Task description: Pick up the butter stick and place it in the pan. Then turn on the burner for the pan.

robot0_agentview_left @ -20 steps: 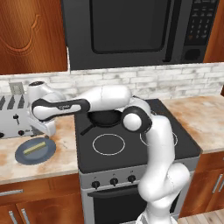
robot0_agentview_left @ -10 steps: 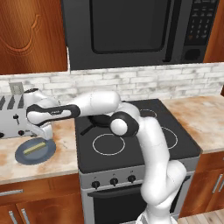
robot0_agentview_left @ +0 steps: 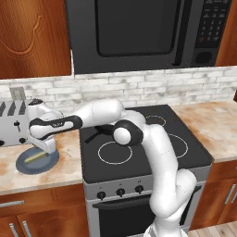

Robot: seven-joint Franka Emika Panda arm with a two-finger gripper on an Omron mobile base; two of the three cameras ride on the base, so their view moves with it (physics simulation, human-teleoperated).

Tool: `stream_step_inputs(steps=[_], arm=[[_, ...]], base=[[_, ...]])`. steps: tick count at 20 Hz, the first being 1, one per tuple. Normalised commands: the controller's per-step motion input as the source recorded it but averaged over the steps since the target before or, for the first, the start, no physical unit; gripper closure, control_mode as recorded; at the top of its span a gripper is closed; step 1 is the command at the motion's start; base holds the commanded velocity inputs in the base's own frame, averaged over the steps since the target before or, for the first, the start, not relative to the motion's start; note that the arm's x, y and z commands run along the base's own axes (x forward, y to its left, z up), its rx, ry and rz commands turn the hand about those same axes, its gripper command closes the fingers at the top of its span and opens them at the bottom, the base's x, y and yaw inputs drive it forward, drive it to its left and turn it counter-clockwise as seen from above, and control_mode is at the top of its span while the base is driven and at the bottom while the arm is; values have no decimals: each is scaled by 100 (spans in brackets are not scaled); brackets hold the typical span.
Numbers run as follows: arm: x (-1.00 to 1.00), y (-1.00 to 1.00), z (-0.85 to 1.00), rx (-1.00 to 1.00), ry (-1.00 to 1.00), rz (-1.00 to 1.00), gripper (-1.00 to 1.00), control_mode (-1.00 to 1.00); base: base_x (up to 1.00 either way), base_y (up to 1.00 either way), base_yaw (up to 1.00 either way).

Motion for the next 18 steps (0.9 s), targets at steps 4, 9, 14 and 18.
stream_step_inputs(steps=[4,9,14,18], arm=[[19,0,-24,0,0,0,-100,-100],[16,3,-18,0,0,0,-100,-100],[10,8,-1,0,0,0,-100,-100],[9,11,0,0,0,0,-100,-100]], base=[[0,0,0],[0,0,0],[0,0,0],[0,0,0]])
